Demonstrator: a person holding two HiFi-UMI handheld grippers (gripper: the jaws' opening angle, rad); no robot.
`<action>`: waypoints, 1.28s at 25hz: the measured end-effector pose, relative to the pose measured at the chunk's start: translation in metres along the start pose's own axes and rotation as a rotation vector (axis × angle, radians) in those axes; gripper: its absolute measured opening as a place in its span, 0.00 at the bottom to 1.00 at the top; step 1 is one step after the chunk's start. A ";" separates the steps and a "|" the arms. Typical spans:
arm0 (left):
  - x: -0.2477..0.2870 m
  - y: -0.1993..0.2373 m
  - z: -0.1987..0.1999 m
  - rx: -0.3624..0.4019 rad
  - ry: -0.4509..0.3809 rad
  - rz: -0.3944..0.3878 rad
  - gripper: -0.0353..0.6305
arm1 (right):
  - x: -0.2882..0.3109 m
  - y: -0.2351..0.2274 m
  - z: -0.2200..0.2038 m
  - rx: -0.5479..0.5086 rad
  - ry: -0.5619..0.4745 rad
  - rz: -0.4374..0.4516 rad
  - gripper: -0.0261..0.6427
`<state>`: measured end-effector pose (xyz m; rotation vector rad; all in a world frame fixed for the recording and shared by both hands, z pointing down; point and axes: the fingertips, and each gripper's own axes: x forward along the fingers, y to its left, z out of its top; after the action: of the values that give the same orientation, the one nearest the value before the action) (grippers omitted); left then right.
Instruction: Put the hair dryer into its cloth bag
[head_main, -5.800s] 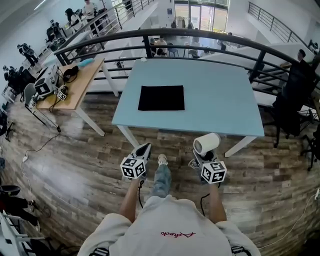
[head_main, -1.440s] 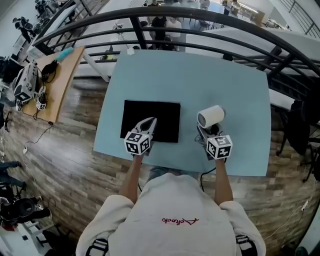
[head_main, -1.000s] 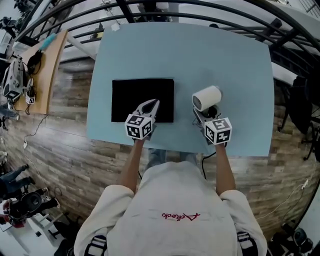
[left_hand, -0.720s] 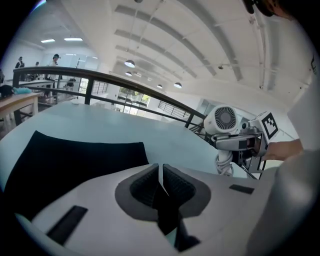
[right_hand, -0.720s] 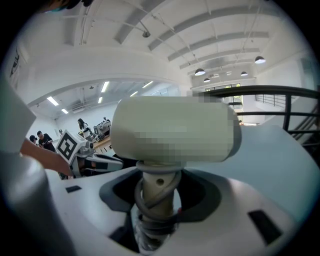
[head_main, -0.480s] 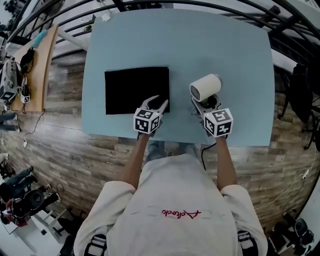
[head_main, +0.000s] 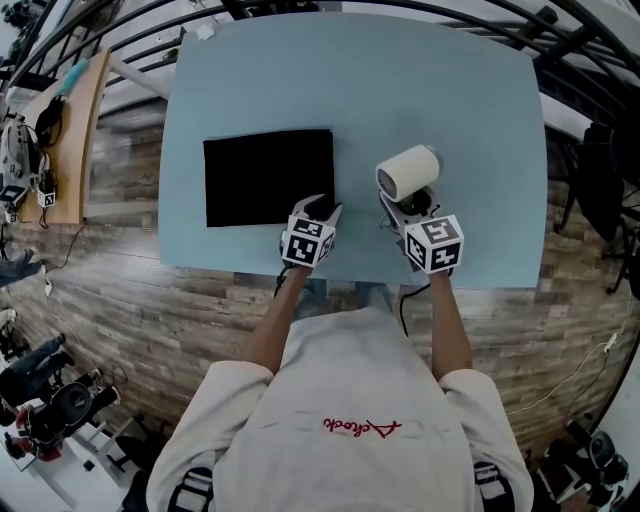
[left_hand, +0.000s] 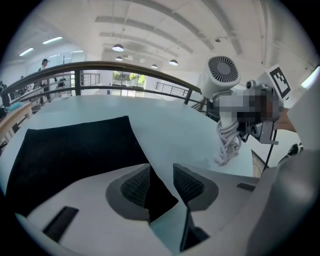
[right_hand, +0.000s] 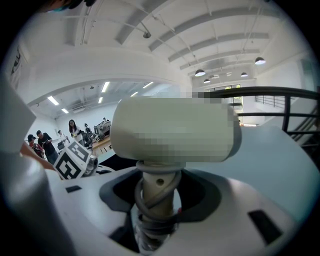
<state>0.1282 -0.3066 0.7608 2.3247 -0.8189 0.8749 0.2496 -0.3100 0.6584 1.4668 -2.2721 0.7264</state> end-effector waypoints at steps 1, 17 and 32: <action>0.002 0.001 -0.001 -0.001 0.007 0.010 0.27 | 0.000 0.000 0.000 0.001 0.001 0.000 0.36; 0.007 0.010 -0.011 -0.038 0.056 0.007 0.07 | -0.007 -0.004 0.000 -0.012 0.000 -0.008 0.36; -0.037 0.026 0.018 -0.082 -0.094 0.059 0.07 | 0.012 0.020 -0.004 -0.124 0.081 0.043 0.36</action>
<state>0.0950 -0.3226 0.7289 2.2942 -0.9492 0.7469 0.2267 -0.3102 0.6631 1.3126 -2.2506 0.6326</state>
